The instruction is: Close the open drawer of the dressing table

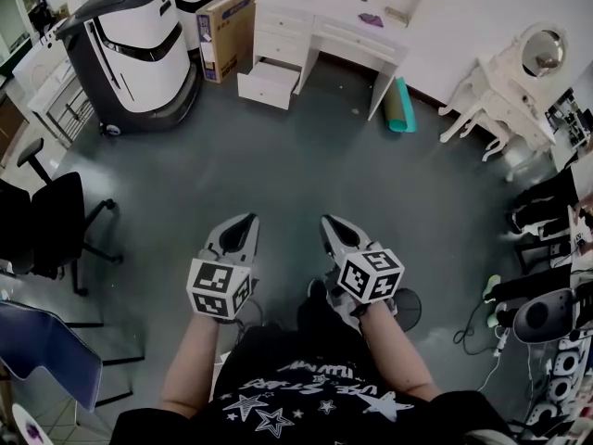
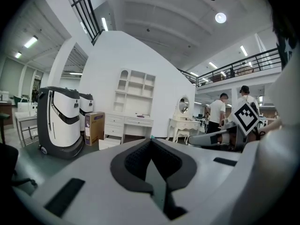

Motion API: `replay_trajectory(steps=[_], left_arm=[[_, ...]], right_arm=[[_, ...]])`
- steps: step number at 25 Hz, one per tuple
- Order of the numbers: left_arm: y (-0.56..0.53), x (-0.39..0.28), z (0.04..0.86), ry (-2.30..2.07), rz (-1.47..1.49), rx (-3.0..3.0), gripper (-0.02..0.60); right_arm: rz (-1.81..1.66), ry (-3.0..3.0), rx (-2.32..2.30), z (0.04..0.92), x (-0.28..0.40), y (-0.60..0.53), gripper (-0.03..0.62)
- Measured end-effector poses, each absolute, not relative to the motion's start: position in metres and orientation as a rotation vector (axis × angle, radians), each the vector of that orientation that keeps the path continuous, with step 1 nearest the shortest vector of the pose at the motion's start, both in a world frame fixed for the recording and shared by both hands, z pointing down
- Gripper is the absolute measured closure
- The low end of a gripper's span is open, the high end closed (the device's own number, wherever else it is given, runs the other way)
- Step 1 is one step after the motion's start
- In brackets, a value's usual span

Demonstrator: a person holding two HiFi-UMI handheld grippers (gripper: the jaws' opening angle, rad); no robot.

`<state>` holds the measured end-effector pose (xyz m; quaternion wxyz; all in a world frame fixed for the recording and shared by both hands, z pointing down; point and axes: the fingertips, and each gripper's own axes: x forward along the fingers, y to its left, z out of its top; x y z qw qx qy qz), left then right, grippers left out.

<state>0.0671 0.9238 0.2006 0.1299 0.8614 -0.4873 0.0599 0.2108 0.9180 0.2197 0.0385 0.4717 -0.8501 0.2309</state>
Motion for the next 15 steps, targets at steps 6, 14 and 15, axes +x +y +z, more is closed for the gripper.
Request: replay_trajectory(steps=[6, 14, 15], left_arm=[[0.926, 0.050, 0.206, -1.497, 0.138, 2.479, 0.572], [0.912, 0.054, 0.209, -1.576, 0.174, 2.535, 0.572], [0.907, 0.055, 0.208, -1.569, 0.165, 2.526, 0.572]], right_arm=[[0.732, -2.575, 1.452, 0.236, 0.211, 0.925, 0.591], [0.728, -2.577, 1.427, 0.248, 0.210, 0.894, 0.591], [0.738, -2.584, 1.428, 0.247, 0.210, 0.886, 0.591]])
